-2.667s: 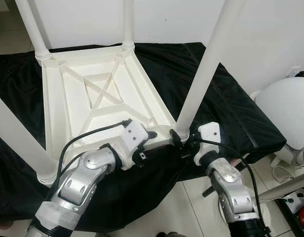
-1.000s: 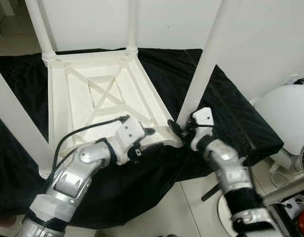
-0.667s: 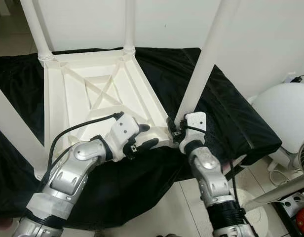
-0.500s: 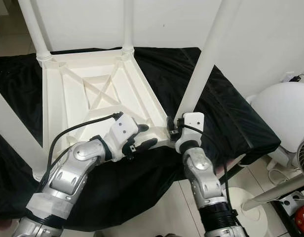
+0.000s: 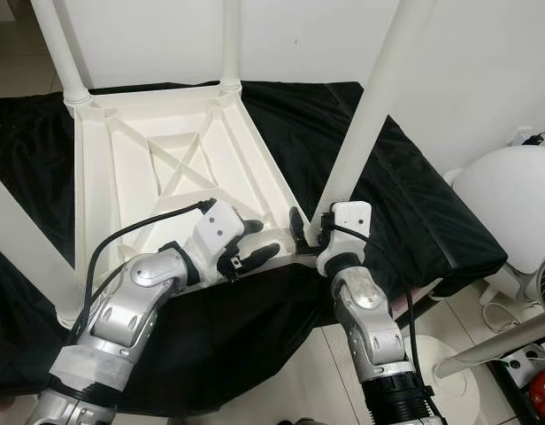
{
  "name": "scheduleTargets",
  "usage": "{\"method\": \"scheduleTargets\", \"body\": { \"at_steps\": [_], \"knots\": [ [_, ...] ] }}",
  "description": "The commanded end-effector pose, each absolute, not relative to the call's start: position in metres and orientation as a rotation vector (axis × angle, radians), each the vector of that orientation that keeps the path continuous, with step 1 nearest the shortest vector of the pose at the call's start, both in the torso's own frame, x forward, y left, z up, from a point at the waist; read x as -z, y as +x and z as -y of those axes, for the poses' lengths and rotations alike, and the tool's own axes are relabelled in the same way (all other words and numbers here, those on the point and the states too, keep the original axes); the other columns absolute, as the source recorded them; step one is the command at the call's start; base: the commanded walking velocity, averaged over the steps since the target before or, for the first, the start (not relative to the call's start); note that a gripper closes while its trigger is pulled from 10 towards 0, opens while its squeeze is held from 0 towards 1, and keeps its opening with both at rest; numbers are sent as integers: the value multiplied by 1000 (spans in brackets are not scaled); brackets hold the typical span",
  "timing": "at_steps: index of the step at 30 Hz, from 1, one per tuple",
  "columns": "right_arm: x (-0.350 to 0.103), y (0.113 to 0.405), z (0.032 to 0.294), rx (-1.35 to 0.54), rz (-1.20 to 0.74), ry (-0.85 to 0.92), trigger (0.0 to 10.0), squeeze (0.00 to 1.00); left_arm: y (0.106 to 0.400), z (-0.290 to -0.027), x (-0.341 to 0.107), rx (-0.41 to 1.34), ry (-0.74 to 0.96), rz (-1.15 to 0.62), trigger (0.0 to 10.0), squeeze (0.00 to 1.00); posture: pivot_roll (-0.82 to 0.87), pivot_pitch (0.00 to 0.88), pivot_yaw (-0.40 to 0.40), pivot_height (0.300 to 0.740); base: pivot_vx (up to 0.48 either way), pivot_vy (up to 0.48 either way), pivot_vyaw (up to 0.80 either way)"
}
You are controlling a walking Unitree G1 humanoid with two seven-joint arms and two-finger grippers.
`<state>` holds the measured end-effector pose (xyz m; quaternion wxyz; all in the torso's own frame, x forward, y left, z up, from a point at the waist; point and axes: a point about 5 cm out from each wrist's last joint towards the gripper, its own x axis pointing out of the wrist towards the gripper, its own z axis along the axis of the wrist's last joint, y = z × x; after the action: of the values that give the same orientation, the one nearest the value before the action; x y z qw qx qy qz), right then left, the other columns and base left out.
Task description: Building children table
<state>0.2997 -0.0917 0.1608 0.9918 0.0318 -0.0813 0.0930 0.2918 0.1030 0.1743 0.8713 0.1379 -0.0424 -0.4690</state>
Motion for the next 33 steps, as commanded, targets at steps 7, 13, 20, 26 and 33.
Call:
{"method": "scheduleTargets", "body": {
  "at_steps": [7, 13, 20, 26, 33],
  "knots": [
    [-149, 284, 101, -226, 153, 42, 10000, 0, 290, -102, -169, 843, 239, 91, 10000, 0, 23, 61, -74, 740, 0, 0, 0],
    [-146, 281, 102, -230, 147, 27, 10000, 0, 299, -109, -162, 669, 239, 48, 10000, 0, 22, 58, -60, 740, 0, 0, 0],
    [-142, 286, 114, -155, 146, 45, 10000, 0, 309, -121, -159, 440, 200, -7, 10000, 0, 24, 61, -48, 740, 0, 0, 0],
    [-147, 289, 114, -138, 161, 65, 10000, 0, 313, -124, -167, 382, 163, 13, 10000, 0, 25, 69, -48, 740, 0, 0, 0],
    [-149, 291, 113, -122, 178, 72, 10000, 0, 315, -121, -175, 307, 72, 66, 10000, 0, 19, 75, -45, 740, 0, 0, 0]
  ]
}}
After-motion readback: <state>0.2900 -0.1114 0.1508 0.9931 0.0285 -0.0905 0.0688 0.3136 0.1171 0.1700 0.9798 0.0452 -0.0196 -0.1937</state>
